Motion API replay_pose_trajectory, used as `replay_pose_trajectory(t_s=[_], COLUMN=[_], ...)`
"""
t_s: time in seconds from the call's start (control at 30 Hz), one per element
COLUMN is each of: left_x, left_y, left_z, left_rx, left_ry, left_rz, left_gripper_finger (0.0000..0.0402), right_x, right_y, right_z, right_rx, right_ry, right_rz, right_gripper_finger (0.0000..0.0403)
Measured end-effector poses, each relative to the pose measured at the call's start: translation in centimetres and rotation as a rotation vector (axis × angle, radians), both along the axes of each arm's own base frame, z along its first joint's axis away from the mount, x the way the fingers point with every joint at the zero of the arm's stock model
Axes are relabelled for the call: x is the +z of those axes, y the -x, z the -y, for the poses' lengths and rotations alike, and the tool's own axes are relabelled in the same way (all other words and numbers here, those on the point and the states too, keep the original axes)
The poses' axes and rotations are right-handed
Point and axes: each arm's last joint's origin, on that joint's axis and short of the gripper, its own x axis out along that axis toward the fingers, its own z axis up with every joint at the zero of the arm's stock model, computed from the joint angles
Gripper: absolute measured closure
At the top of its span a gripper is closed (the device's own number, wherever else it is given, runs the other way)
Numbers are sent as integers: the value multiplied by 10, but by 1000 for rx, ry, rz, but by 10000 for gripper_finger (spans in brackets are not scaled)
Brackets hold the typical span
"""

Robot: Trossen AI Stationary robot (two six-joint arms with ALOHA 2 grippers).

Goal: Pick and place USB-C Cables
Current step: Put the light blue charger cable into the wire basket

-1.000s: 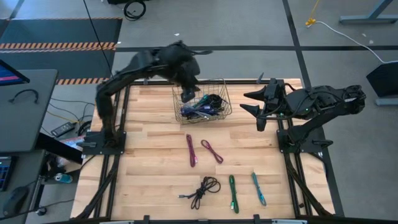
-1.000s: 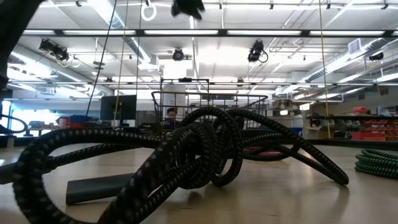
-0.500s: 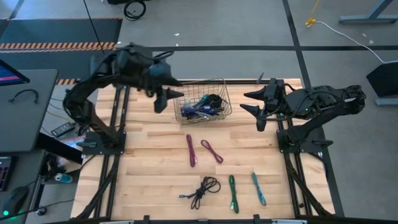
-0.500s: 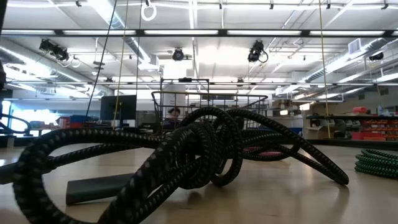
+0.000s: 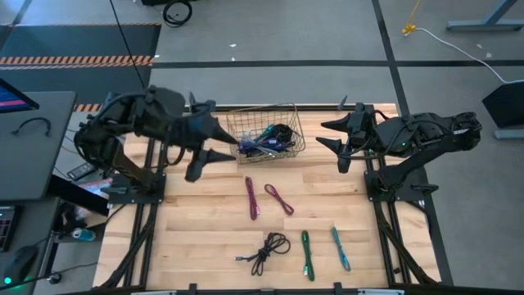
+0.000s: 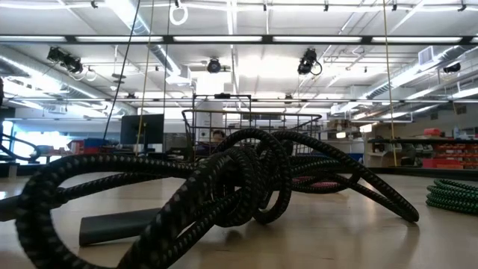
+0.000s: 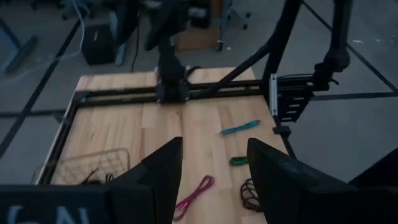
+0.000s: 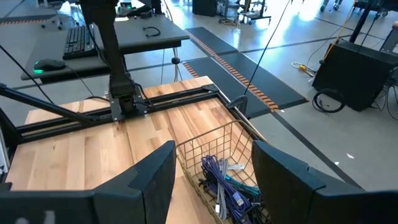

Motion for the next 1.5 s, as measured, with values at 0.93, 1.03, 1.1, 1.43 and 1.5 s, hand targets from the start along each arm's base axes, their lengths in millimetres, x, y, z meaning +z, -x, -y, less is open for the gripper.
replay_pose_trajectory(t_s=[0.93,1.03,1.1,1.43,1.5], left_x=[-4,-4,-4,-5,-6], left_y=[-11,-11,-11,-10,-10], left_z=[22,21,21,21,21], left_rx=[-50,-48,-47,-47,-48], left_ry=[-11,-11,-11,-14,-15], left_rz=[1,1,1,-11,-13], left_gripper_finger=[214,214,214,214,214], right_x=[-4,-8,-12,-43,-51], right_y=[0,2,4,7,3], right_z=[-2,-3,-3,-7,-9], right_rx=[67,76,74,-11,-37], right_ry=[-86,-136,-177,-465,-516], right_rz=[-24,-60,-95,-391,-472], right_gripper_finger=[191,195,197,199,199])
